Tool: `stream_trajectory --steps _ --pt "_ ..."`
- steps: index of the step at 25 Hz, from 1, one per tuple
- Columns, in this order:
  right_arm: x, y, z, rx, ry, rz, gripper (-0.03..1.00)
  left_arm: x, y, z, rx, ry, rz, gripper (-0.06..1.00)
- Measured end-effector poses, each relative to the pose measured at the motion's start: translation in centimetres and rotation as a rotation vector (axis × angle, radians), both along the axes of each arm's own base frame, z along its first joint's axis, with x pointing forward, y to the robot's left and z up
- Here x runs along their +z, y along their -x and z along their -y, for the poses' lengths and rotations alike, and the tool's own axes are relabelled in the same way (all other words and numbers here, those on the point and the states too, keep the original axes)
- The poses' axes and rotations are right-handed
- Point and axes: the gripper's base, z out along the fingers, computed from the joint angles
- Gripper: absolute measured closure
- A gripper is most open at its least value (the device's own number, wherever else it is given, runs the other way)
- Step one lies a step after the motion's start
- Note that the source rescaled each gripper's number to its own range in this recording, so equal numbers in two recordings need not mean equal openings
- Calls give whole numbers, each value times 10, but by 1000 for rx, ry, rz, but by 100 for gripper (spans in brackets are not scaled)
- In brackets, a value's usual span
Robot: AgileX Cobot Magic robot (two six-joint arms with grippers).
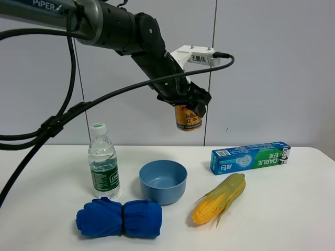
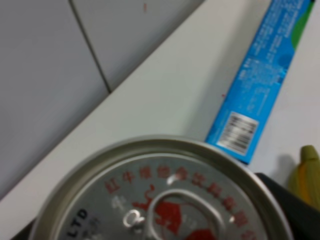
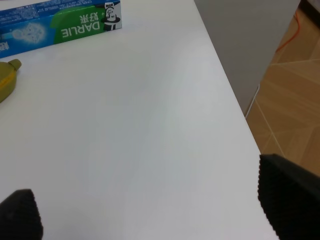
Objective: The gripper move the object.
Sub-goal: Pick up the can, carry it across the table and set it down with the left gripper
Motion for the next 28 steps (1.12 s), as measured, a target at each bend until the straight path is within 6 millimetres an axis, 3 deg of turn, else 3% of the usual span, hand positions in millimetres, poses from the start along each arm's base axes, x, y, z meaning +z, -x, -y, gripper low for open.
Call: stream_trajectory --steps 4,16,21,28 --pt "0 0 0 0 0 0 -3 -3 16 21 -51 -9 -9 94" --pt "0 0 0 0 0 0 -3 -10 88 99 -246 1 -3 94" --pt "0 0 0 0 0 0 -3 -39 103 120 -275 22 -57 94" --pt "0 0 0 0 0 0 -3 -84 102 134 -316 1 -22 94"
